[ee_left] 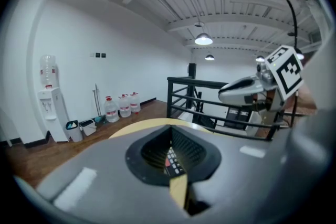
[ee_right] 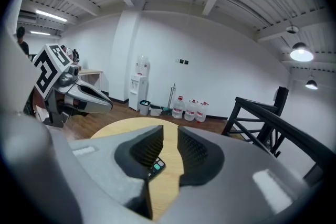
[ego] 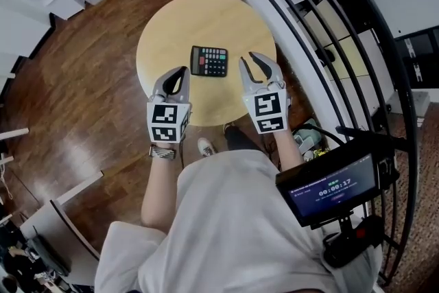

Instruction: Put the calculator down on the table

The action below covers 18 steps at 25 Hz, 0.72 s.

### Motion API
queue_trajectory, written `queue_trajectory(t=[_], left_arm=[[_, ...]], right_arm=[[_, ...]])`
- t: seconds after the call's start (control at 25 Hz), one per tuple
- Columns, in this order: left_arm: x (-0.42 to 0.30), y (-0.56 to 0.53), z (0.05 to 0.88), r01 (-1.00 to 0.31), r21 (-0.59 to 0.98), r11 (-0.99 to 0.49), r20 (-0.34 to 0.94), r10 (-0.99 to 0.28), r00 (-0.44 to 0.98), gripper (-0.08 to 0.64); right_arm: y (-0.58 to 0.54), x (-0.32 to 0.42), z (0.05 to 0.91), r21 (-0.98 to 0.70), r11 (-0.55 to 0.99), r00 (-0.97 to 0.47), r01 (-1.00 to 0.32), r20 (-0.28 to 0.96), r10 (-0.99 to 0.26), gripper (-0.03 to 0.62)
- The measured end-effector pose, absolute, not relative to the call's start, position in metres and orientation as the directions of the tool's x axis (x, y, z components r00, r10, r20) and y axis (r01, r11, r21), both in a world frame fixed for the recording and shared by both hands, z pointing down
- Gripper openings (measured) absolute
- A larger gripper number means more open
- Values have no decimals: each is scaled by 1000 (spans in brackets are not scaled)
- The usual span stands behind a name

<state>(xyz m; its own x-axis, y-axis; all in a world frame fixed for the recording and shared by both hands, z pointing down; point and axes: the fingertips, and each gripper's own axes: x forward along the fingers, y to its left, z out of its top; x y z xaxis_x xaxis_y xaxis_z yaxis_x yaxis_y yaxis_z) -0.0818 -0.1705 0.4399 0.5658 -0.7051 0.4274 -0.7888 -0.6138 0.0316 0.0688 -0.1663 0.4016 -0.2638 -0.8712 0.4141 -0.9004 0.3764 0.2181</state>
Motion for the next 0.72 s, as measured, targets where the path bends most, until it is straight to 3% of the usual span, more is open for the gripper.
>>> queue_trajectory(t=[0.72], left_arm=[[-100, -115, 393, -773, 0, -635, 307, -735, 604, 6]], right_arm=[[-116, 48, 357, 203, 309, -232, -929, 329, -915, 3]])
